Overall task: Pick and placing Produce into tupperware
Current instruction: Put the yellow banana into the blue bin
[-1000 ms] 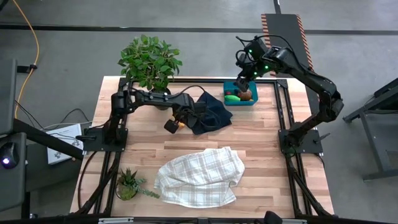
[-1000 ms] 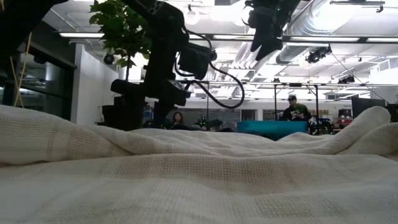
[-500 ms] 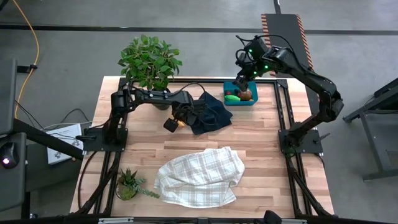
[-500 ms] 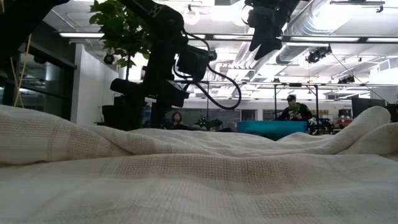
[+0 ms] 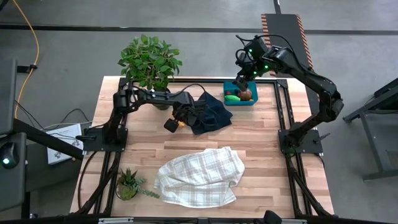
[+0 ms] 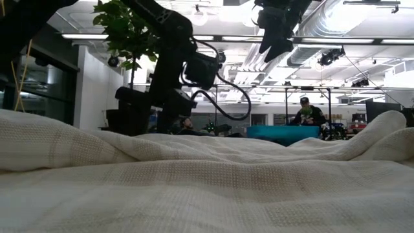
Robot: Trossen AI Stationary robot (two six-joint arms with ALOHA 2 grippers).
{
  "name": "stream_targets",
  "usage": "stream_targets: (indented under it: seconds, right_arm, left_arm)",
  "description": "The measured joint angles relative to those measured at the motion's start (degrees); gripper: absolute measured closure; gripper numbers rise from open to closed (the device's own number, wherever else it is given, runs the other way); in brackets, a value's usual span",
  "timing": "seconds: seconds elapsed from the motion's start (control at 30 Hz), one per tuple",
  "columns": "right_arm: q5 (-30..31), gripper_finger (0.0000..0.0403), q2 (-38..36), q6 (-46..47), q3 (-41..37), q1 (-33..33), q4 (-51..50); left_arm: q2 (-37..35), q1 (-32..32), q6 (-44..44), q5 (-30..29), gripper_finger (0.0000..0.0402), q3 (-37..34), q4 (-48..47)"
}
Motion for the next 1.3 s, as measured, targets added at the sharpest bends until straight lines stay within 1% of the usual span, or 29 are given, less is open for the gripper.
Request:
stream_targets:
  seconds: [0.27, 0.33, 0.47, 0.67, 0.97, 1.17, 1.3]
  right_arm:
    - [0.01, 0.0133, 0.0, 0.12, 0.0, -0.01, -0.01]
    - [0.02, 0.0133, 0.0, 0.12, 0.0, -0.02, 0.23]
    - [0.04, 0.0133, 0.0, 0.1, 0.0, 0.0, 1.48]
    - [0.04, 0.0133, 0.0, 0.15, 0.0, -0.02, 2.87]
    - [0.23, 0.0133, 0.0, 0.63, 0.0, -0.01, 2.86]
    - [0.2, 0.0133, 0.0, 1.0, 0.0, -0.02, 2.84]
    - [0.18, 0.0133, 0.0, 1.0, 0.0, 0.0, 2.87]
  left_arm:
    - [0.0, -0.03, 0.17, -0.09, 0.0139, -4.6, -0.39]
    - [0.0, -0.03, -0.39, -0.92, 0.0145, -5.22, -0.36]
    - [0.0, -0.03, -1.79, -2.37, 0.0157, -4.76, -0.16]
    - [0.0, -0.03, -2.03, -2.39, 0.0186, -3.29, -0.08]
    - [0.0, -0.03, -2.05, -0.81, 0.0239, -3.24, -0.28]
    - [0.0, -0.03, -3.59, -0.82, 0.026, -3.24, -0.4]
    - [0.0, -0.03, -5.11, -0.6, 0.0267, -3.24, -1.03]
